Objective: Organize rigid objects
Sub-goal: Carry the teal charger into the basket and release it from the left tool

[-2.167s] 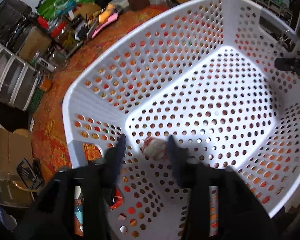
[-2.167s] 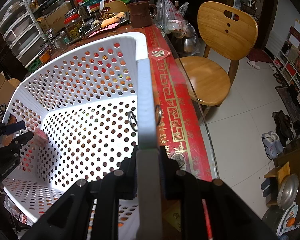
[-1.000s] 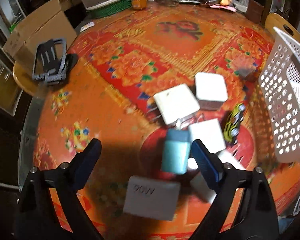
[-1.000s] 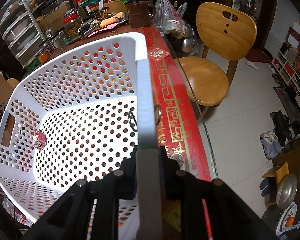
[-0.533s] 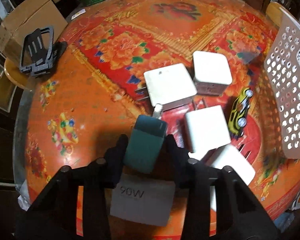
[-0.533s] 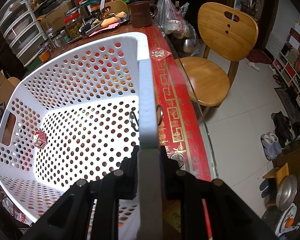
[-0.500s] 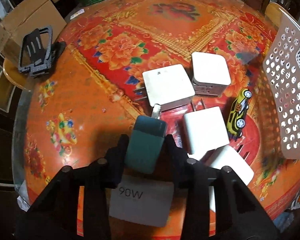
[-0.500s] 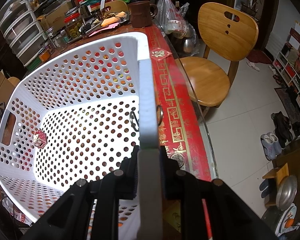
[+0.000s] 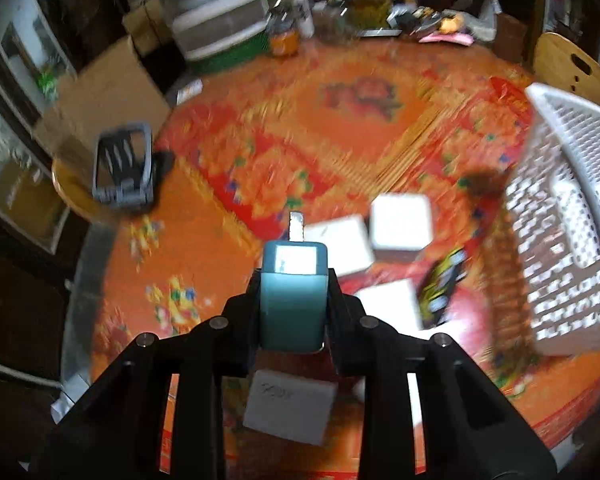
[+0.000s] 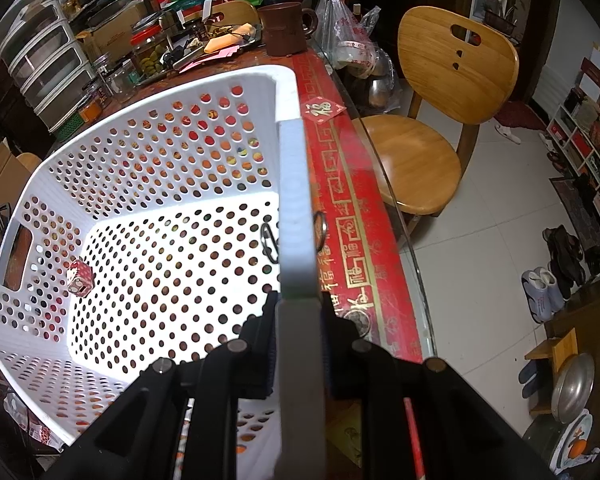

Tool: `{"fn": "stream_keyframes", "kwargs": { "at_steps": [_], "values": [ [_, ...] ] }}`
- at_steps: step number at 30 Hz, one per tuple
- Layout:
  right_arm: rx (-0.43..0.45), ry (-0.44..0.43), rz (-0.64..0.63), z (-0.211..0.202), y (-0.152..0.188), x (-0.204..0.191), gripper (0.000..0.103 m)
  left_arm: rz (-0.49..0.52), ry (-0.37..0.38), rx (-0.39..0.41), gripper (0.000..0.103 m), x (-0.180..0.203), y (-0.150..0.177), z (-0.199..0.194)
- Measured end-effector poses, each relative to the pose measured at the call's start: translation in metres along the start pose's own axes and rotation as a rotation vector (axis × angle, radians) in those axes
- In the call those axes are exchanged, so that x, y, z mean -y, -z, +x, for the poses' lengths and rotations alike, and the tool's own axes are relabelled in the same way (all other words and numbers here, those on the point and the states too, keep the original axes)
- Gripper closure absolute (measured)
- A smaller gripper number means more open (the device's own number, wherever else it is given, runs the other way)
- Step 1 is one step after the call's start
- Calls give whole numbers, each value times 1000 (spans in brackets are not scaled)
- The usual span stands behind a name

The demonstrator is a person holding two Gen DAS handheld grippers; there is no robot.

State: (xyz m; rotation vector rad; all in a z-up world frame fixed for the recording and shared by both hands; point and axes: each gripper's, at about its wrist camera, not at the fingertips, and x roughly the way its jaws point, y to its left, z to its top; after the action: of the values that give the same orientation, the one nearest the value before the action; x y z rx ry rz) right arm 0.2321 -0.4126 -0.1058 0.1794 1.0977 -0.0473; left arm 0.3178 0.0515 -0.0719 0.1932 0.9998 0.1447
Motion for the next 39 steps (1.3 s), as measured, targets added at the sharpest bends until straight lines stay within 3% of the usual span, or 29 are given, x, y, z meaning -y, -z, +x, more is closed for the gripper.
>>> {"fn": "stream_keyframes", "kwargs": {
  "at_steps": [6,14,23,30,39],
  "values": [
    [0,0,-4,0,-2,0,87,105,-12,102,78,50,-30,-54],
    [0,-4,-11,2,-3,-1,87,257,5,166,78,141,-51,-100],
    [-3,-6,-16,3,-3,0,87,462,29,44,78,252,-58,-76],
    [-4,-16,-15,3,-3,0,87,542,40,-71,78,280,-54,-38],
    [-3,-15,-17,3,-4,0,87,582,36,-123,77,292,-49,-14]
  ]
}}
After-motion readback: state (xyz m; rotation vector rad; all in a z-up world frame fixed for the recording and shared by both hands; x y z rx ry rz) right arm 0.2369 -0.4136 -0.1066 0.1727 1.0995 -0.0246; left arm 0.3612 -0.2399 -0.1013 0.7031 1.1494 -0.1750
